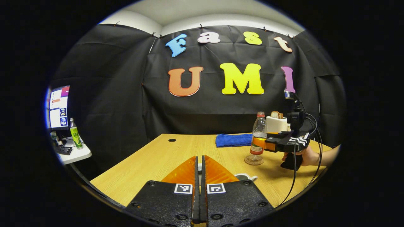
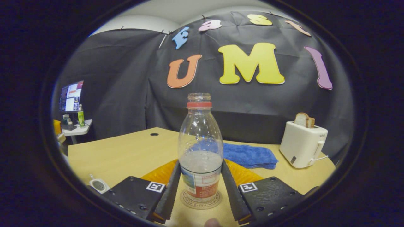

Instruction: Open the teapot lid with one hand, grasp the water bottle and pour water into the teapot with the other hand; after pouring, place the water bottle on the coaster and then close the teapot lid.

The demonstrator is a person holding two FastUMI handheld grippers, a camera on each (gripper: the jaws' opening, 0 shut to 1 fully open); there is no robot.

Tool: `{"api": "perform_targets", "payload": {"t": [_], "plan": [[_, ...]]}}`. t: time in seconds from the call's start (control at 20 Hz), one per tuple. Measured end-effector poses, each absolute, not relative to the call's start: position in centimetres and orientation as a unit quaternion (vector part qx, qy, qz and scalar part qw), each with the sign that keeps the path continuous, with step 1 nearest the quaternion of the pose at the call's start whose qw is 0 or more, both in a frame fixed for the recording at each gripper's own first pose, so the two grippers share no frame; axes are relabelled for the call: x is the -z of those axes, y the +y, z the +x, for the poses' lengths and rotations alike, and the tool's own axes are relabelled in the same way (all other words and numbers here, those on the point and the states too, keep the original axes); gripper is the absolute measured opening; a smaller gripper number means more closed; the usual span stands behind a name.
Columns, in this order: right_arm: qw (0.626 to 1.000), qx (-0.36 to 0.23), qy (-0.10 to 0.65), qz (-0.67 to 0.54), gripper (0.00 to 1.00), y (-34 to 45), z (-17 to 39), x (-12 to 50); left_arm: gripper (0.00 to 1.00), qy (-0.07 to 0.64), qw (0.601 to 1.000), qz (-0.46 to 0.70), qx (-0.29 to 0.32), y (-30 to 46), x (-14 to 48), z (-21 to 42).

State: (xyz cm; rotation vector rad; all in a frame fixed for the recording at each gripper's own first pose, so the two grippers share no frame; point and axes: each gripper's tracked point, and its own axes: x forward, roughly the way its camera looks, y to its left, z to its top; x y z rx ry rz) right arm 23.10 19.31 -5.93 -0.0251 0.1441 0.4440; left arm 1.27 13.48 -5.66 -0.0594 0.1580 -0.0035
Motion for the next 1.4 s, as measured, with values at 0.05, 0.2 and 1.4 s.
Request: {"api": "perform_targets", "payload": {"t": [0.05, 0.2, 1.4], "plan": [[0.973, -0.218, 0.073, -0.012, 0.72, 19.3, 23.2, 6.1, 0.03, 0.079, 0.996, -0.03, 0.002, 13.5, 5.7, 1.3], [0.975, -0.21, 0.076, -0.013, 0.74, 19.0, 23.5, 6.6, 0.03, 0.078, 0.997, -0.027, 0.003, 13.4, 5.6, 1.4], [0.993, -0.117, -0.001, -0.024, 0.94, 5.2, 8.4, 2.5, 0.03, 0.117, 0.987, -0.075, 0.084, 3.3, 10.4, 5.4]]}}
